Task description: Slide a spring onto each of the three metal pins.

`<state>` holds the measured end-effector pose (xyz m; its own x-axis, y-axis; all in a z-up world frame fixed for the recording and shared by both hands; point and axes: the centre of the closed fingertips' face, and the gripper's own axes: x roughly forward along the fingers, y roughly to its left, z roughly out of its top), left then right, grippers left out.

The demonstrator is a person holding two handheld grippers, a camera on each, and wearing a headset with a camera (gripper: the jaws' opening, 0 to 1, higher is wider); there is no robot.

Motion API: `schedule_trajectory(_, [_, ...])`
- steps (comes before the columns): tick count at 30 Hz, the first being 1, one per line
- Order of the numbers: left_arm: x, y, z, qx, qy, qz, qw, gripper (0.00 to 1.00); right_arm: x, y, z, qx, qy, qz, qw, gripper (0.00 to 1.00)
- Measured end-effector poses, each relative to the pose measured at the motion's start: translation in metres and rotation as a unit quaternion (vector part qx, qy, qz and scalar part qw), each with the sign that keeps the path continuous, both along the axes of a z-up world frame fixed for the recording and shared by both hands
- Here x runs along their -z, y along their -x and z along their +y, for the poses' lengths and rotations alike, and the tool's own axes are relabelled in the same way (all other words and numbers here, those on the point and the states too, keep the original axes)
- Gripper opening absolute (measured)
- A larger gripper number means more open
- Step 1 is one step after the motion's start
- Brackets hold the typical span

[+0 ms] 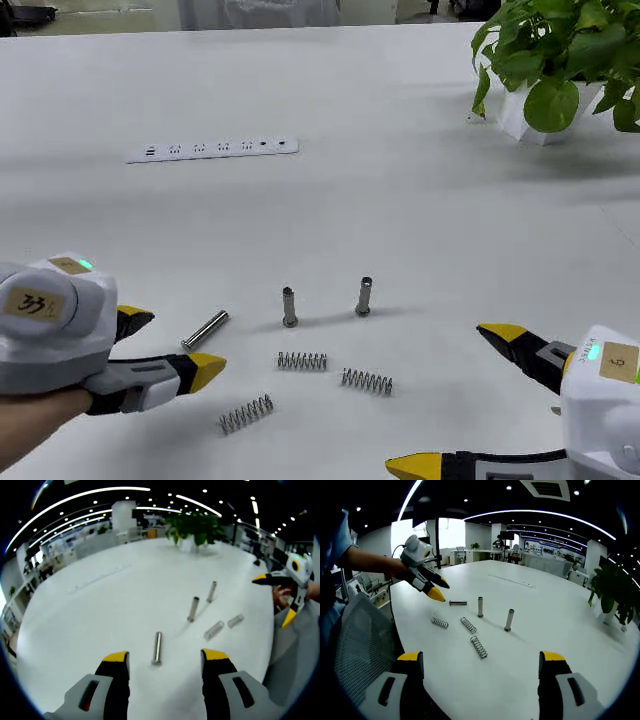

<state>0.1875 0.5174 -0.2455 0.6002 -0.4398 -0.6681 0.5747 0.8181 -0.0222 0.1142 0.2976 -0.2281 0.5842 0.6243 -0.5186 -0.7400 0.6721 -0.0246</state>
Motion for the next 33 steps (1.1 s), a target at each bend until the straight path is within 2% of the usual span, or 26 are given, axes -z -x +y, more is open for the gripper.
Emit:
schedule_trajectory(5, [0.001,-0.009,0.0,0.01,-0.011,0.004,0.9999,0.51,0.001,0.0,-0.001,0.001,0.001,0.001,1.0,0.97])
schedule_trajectory(19, [0.018,-0.027,-0.008,0.041,-0.046,0.022,0.9978,0.39,0.002,-0.001,-0.003,0.005,0.006,0.002,1.0,0.96])
schedule_trajectory(28, [0.024,-0.035,-0.011,0.045,-0.052,0.031,0.9971,0.31,0.001,-0.001,-0.003,0.005,0.007,0.0,1.0,0.96])
schedule_trajectory(33, [0.03,-0.037,-0.014,0.047,-0.058,0.043,0.9963,0.25,0.001,-0.001,-0.004,0.005,0.009,0.001,0.9999,0.96])
